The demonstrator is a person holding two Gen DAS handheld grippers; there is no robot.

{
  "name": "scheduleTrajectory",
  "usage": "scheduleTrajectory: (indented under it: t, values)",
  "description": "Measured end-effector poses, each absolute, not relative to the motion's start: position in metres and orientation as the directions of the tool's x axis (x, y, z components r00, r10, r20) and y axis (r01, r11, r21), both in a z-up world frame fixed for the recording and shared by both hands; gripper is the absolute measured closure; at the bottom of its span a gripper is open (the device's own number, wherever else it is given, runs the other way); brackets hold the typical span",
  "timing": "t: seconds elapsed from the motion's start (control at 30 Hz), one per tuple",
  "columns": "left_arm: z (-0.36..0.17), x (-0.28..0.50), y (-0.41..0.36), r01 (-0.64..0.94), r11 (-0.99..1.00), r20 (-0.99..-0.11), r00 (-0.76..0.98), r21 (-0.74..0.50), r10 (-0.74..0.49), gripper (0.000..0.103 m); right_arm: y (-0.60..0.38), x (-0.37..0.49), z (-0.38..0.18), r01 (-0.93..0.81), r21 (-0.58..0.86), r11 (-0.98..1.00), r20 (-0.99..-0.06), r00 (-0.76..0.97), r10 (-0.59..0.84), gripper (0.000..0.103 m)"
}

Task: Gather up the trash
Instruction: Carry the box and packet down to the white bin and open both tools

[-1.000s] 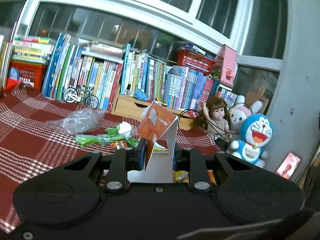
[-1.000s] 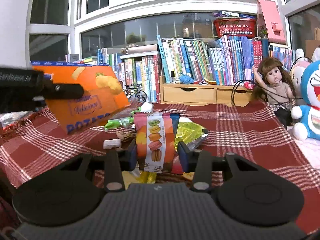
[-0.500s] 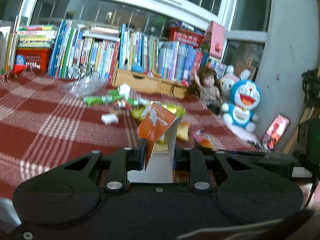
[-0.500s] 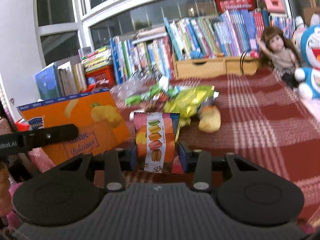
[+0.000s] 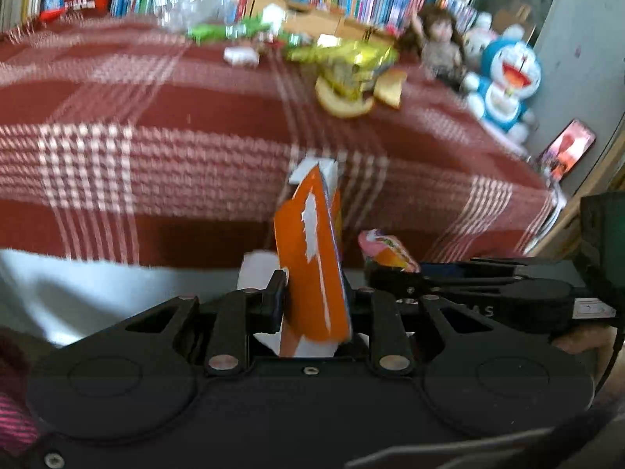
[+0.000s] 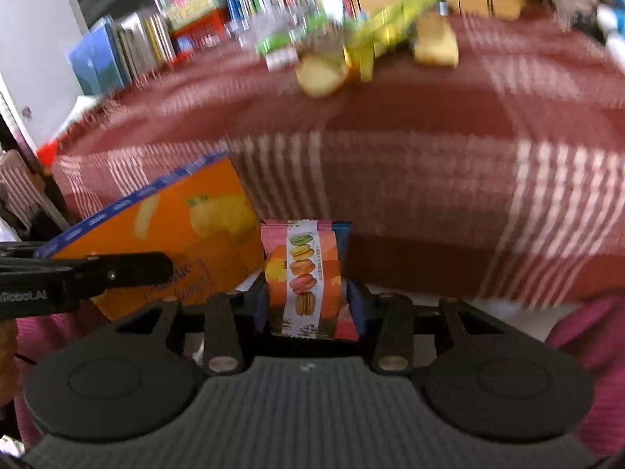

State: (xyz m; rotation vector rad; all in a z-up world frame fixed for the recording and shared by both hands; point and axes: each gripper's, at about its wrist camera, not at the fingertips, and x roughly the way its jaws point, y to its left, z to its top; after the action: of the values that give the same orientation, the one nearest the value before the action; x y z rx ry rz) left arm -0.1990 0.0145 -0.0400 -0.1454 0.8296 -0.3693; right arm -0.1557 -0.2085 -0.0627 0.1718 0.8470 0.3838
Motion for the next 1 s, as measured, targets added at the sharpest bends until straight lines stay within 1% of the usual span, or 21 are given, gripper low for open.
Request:
scheduleTrajectory:
  t: [0.2, 0.4, 0.6, 1.0]
  values:
    - [-0.059, -0.196, 0.005, 0.249, 0.934, -0.751, 0.557, -0.255, -0.353, 0.080, -0.205, -0.147, -0.102, -0.201, 0.326, 0.924, -0.770, 0.510, 0.383, 0.056]
    - [-0.074, -0.203, 0.000, 0.261, 0.935, -0.796, 0.499, -0.239, -0.343, 0.080, -0.209, -0.149, -0.117, -0.183, 0.329, 0.926, -0.793, 0.478, 0.376, 0.056]
    - [-0.100, -0.180, -0.004, 0.189, 0.960, -0.869, 0.414, -0.208, -0.270, 0.080, -0.209, -0.149, -0.132, -0.180, 0.320, 0.930, -0.816, 0.446, 0.367, 0.056]
    - [-0.167, -0.136, -0.015, 0.069, 0.984, -0.947, 0.269, -0.165, -0.178, 0.079, -0.211, -0.133, -0.164, -0.164, 0.327, 0.931, -0.858, 0.362, 0.365, 0.055]
